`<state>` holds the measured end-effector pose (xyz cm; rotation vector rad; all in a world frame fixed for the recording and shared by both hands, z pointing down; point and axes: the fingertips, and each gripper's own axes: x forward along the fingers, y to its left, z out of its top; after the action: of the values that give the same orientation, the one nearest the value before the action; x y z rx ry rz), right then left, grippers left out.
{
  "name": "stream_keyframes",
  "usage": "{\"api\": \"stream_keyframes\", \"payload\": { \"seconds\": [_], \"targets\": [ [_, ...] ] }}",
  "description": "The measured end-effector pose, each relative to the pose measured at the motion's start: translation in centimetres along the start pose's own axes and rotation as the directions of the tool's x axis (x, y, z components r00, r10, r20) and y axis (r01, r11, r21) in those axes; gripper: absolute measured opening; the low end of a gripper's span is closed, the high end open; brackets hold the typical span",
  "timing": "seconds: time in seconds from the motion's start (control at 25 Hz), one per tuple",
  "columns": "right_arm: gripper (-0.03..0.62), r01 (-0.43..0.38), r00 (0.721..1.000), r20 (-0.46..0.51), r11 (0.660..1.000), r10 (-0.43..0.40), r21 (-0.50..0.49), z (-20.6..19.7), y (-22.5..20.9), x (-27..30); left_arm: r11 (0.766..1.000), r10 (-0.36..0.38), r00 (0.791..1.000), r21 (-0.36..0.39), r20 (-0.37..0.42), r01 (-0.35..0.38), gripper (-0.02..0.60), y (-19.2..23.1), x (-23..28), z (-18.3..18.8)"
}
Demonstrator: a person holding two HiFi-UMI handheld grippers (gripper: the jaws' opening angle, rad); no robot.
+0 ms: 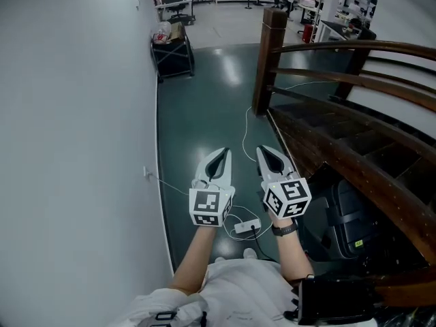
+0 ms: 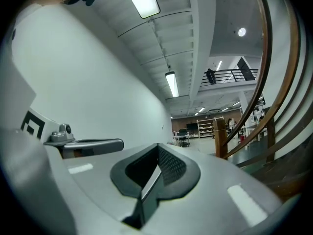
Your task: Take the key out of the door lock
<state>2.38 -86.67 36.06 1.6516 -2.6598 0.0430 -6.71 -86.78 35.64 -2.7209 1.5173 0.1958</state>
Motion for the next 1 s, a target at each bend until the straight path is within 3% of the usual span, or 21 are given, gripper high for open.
{"api": "stream_keyframes", "payload": {
  "seconds": [0.32,0.52,0.68,0.88,0.96,1.0],
  "targets": [
    [-0.002,-0.141,0.989,-0.043,0.99,0.14,-0.021,-1.7,7.1,2.6,0.991,0.131,0.991,-0.036,0.01,-0.13,0.002,5.6,-4.1,-0.3],
    [-0.002,-0.301,0.953,-0.053,0.953,0.3,-0.018,-2.5,11.7,6.2,0.962,0.272,0.962,-0.019,0.004,-0.272,0.002,9.7,-6.8,-0.7],
    [-0.002,-0.457,0.889,-0.035,0.89,0.456,0.001,-2.6,15.4,10.0,0.906,0.424,0.906,0.0,0.007,-0.424,0.002,14.1,-8.9,-0.8],
    [-0.002,-0.596,0.802,-0.047,0.803,0.596,0.014,-2.4,17.1,13.5,0.813,0.582,0.813,-0.006,0.022,-0.582,0.002,17.2,-9.9,-0.3],
    [-0.002,-0.671,0.741,-0.026,0.742,0.671,0.007,-2.4,19.4,14.5,0.754,0.656,0.754,0.016,0.041,-0.657,0.002,18.1,-12.4,-0.1],
    [-0.002,-0.716,0.698,-0.016,0.698,0.716,-0.005,-2.7,21.0,14.8,0.709,0.703,0.709,0.026,0.046,-0.705,0.002,18.5,-14.2,-0.4]
  ]
}}
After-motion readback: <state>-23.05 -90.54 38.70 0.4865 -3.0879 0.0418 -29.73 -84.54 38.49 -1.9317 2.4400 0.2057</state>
